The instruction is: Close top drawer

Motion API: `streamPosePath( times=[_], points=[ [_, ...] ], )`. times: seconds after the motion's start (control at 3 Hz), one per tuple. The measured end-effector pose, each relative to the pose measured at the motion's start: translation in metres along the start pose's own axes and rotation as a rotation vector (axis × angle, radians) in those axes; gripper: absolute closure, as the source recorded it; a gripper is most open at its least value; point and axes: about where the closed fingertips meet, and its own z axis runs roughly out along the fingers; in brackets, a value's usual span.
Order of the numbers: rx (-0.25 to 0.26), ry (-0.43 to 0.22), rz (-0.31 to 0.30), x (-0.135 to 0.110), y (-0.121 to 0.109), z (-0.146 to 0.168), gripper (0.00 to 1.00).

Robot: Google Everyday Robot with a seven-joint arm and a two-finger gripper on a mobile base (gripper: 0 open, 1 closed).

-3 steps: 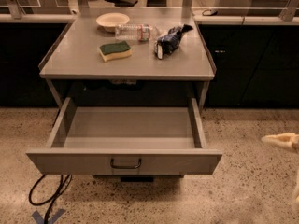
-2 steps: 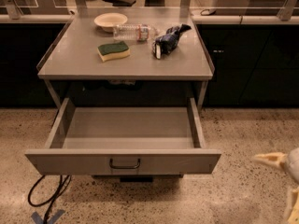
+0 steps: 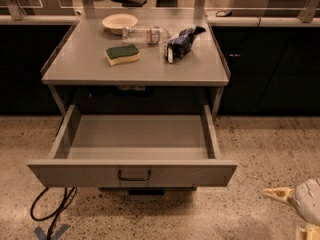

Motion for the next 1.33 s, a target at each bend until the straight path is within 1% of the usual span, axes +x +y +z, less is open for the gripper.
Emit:
streamPosePath(
  times=[0.33, 0.67, 1.0, 1.33],
  points=[
    [-0.003, -0.139, -0.056, -0.002, -0.006, 0.008, 0.0],
    [-0.037, -0.375, -0.241, -0.031, -0.01, 0.023, 0.0],
    [-0.028, -0.492, -0.42, -0.07, -0.01, 0.026, 0.0],
    [-0.026, -0.49, -0.431, -0.071, -0.011, 0.028, 0.0]
  ],
)
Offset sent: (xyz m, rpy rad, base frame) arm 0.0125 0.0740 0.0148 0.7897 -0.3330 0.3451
